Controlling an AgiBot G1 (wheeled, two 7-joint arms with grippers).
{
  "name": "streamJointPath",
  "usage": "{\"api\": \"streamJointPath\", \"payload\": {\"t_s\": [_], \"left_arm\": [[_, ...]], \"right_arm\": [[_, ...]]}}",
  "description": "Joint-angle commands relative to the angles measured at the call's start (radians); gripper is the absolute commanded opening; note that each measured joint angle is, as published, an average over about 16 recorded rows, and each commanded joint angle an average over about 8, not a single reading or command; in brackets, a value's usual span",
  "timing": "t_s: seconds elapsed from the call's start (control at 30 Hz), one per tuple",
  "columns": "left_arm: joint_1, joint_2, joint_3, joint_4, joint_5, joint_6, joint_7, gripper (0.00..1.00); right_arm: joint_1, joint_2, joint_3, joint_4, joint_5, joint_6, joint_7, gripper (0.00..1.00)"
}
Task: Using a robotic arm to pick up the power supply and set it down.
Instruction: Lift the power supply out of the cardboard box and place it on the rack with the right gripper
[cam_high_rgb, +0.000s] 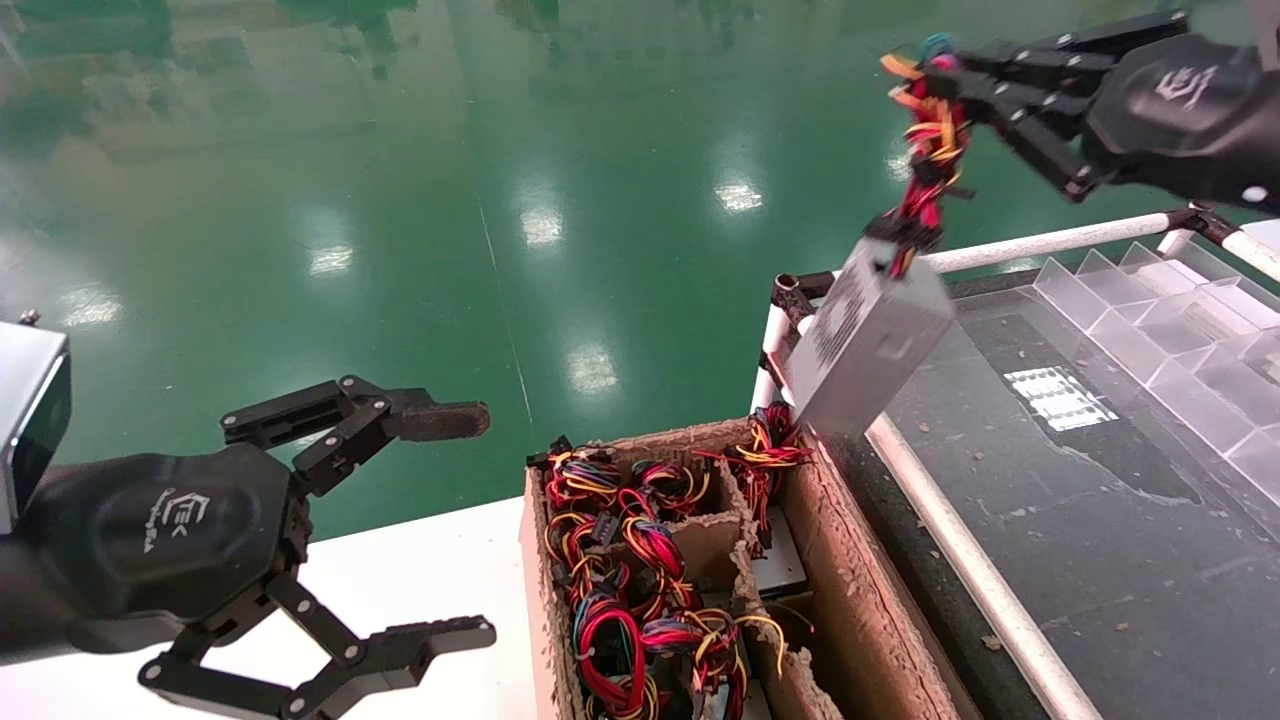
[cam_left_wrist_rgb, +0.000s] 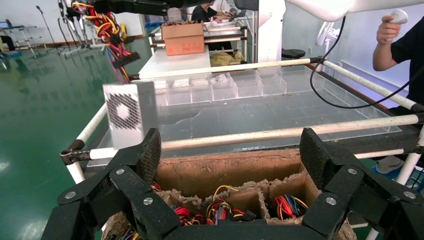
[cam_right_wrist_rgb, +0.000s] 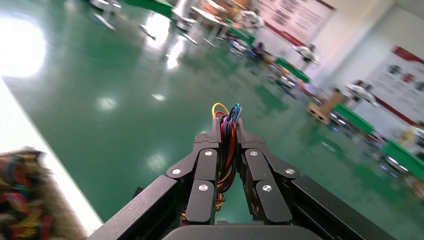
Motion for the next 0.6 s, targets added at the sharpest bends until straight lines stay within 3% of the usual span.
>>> {"api": "streamJointPath", "payload": {"t_s": [0.03, 0.3, 0.6], "left_arm": [[0.000, 0.000, 0.000, 0.000, 0.000, 0.000, 0.000, 1.00], [0.000, 0.000, 0.000, 0.000, 0.000, 0.000, 0.000, 1.00], [0.000, 0.000, 0.000, 0.000, 0.000, 0.000, 0.000, 1.00]], "right_arm": [[0.025, -0.005, -0.001, -0.051, -0.014, 0.010, -0.025, 0.00], [0.085, -0.011, -0.026, -0.227, -0.078, 0.018, -0.161, 0.00], [0.122, -0.038, -0.060, -0.370, -0.125, -0.023, -0.238, 0.00]]}}
